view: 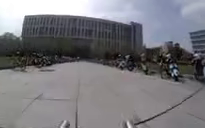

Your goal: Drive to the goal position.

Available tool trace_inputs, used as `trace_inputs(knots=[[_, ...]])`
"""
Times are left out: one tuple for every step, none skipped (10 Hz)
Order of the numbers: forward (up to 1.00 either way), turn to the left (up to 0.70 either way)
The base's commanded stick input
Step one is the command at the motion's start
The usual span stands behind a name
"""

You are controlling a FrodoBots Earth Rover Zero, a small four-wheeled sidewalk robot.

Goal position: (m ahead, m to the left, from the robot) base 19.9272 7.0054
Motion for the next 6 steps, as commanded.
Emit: trace_inputs(knots=[[1.0,0.0],[1.0,0.0],[1.0,0.0],[1.0,0.0],[1.0,0.0],[1.0,0.0]])
